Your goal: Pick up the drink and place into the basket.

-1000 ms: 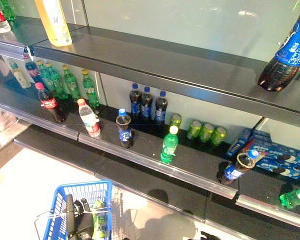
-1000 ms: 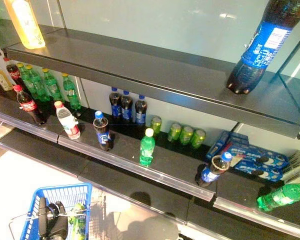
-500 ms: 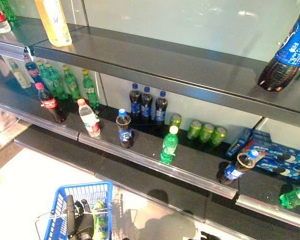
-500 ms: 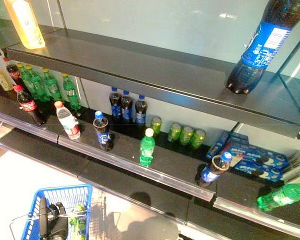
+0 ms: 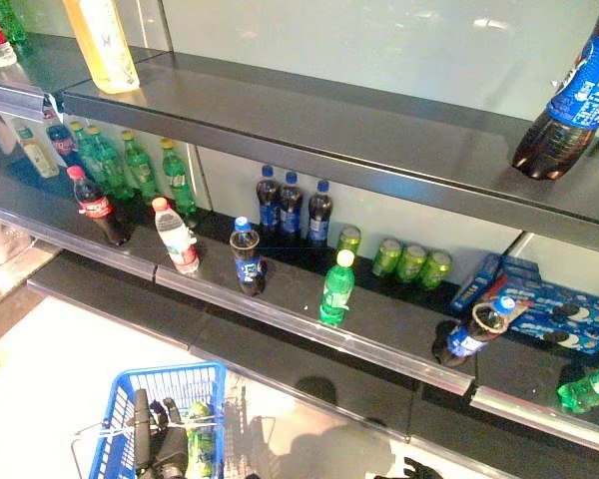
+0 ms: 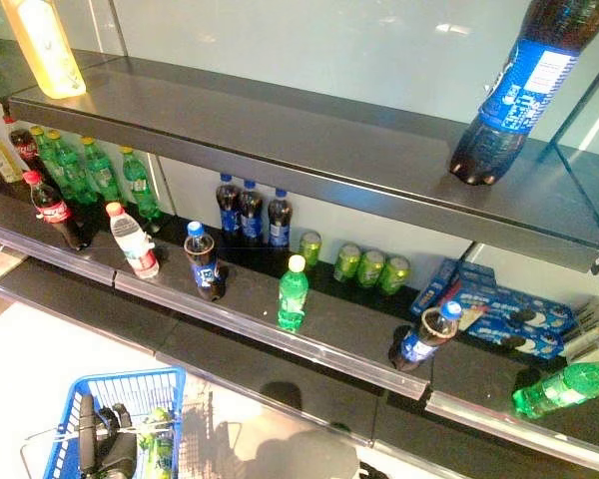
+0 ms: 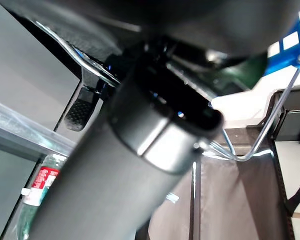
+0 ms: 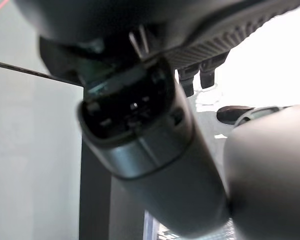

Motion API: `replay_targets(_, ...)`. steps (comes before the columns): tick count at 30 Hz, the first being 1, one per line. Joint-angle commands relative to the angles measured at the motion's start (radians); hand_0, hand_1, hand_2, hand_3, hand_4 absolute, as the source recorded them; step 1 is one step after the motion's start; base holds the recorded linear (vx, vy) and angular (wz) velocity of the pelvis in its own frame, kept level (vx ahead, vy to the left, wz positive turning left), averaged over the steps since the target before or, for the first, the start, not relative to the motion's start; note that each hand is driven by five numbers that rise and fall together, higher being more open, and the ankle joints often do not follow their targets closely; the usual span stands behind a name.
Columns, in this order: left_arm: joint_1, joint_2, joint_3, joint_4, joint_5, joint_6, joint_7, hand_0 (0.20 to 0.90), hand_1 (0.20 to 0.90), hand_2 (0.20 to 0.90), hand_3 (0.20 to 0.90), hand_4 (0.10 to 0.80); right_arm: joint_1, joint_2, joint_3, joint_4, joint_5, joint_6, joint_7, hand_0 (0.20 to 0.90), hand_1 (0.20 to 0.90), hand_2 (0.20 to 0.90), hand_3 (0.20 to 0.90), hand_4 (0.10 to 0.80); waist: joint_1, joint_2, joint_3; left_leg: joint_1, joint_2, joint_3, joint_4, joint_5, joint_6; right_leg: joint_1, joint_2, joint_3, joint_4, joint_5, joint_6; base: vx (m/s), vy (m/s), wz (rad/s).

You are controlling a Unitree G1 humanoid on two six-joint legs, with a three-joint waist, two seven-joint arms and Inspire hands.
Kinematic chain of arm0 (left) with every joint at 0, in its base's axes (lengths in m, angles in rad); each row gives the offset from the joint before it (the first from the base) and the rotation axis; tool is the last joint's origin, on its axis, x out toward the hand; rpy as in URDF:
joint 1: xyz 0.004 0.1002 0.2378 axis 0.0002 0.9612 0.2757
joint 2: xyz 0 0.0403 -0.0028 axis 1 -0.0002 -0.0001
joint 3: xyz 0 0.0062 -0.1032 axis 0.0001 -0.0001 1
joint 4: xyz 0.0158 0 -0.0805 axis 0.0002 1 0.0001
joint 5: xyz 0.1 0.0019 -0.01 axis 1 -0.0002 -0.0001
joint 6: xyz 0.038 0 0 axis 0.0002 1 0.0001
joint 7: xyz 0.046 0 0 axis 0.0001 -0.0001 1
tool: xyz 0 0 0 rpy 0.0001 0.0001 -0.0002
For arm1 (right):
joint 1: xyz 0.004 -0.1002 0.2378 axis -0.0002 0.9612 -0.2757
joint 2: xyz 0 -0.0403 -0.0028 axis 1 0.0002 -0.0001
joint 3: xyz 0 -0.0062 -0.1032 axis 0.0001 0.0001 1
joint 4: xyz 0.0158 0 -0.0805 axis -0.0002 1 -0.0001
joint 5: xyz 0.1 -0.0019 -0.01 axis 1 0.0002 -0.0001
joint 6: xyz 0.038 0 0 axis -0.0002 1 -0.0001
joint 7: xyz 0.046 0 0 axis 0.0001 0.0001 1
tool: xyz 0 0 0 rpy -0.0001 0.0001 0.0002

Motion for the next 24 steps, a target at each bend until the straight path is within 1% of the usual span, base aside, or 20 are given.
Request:
replay_targets(1, -0.161, 0.011, 0.022, -0.169, 0.065, -0.015, -0.11, 0.3, 0.3, 0.3, 0.2, 0.1, -0.019, -0.078, 0.054, -0.041, -0.026, -0.058, -0.027, 0.9, 0.9, 0.9, 0.9, 0.8, -0.022, 0.032, -0.012, 0.025, 0.041, 0.028, -0.001, -0.053, -0.02, -0.044, -0.07, 0.018, 0.034, 0.04, 0.04, -0.029, -0.022, -0.09)
replay_targets(8, -0.156, 0.024, 0.027, -0.155, 0.08, 0.004, -0.099, 0.3, 0.3, 0.3, 0.2, 0.1, -0.024, -0.089, 0.047, -0.052, -0.014, -0.067, -0.006, 0.9, 0.9, 0.9, 0.9, 0.8, -0.058, 0.026, -0.018, 0.035, 0.045, 0.078, -0.001, -0.06, -0.02, -0.056, -0.07, 0.056, 0.005, 0.06, 0.046, -0.022, -0.025, -0.23)
replay_targets(21, -0.173, 0.029, 0.015, -0.112, 0.11, 0.018, -0.037, 0.3, 0.3, 0.3, 0.2, 0.1, -0.019, -0.086, 0.039, -0.064, 0.01, -0.101, -0.029, 0.9, 0.9, 0.9, 0.9, 0.8, -0.105, 0.021, -0.026, 0.044, 0.046, 0.137, -0.001, -0.072, -0.019, -0.091, -0.071, 0.119, -0.016, 0.084, 0.058, -0.018, -0.021, -0.26)
replay_targets(23, -0.177, 0.026, 0.016, -0.102, 0.12, 0.017, -0.012, 0.3, 0.3, 0.3, 0.2, 0.1, -0.015, -0.092, 0.041, -0.086, -0.037, -0.144, -0.093, 0.9, 0.9, 0.9, 0.9, 0.8, -0.117, 0.019, -0.028, 0.048, 0.048, 0.151, -0.001, -0.074, -0.019, -0.099, -0.069, 0.134, -0.016, 0.085, 0.06, -0.018, -0.033, -0.17)
replay_targets(24, -0.177, 0.026, 0.019, -0.1, 0.124, 0.019, -0.005, 0.3, 0.3, 0.3, 0.2, 0.1, -0.013, -0.095, 0.044, -0.106, -0.054, -0.148, -0.12, 0.9, 0.9, 0.9, 0.9, 0.8, -0.122, 0.018, -0.028, 0.049, 0.049, 0.155, -0.001, -0.075, -0.019, -0.103, -0.068, 0.14, -0.016, 0.086, 0.061, -0.009, -0.024, -0.27)
